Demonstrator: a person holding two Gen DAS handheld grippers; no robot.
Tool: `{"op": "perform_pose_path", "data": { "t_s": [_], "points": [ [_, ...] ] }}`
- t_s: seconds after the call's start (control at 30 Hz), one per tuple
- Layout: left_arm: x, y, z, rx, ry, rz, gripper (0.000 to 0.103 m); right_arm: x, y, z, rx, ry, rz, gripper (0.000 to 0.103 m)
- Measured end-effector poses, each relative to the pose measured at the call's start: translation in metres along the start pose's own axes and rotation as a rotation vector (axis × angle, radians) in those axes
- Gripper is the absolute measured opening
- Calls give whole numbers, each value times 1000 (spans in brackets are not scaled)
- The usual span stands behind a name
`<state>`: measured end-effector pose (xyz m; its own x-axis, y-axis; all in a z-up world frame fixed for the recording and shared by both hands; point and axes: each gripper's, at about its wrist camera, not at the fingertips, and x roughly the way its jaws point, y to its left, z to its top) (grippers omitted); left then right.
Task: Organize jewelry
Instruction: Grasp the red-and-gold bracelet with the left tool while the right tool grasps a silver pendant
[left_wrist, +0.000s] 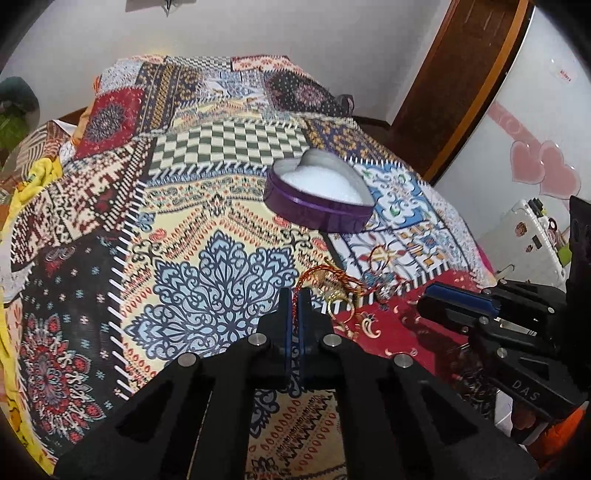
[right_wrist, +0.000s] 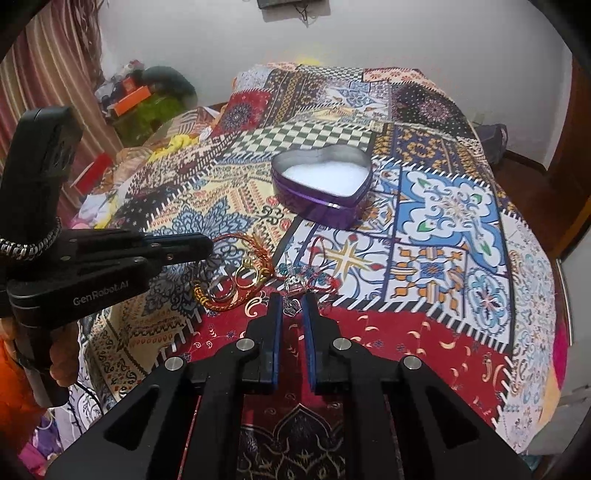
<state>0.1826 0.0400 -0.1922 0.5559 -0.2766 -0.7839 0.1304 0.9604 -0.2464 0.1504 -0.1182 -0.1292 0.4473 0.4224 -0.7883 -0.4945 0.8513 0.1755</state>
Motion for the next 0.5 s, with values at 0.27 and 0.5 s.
{"op": "perform_pose_path", "data": {
  "t_s": [0.27, 0.5],
  "points": [
    [-28, -8, 9, 1, -76, 1, 1, -26, 2, 12, 11, -70, -18, 9],
    [-47, -12, 21, 0, -142, 11, 1, -46, -1, 27, 12, -143, -54, 9]
  ]
}}
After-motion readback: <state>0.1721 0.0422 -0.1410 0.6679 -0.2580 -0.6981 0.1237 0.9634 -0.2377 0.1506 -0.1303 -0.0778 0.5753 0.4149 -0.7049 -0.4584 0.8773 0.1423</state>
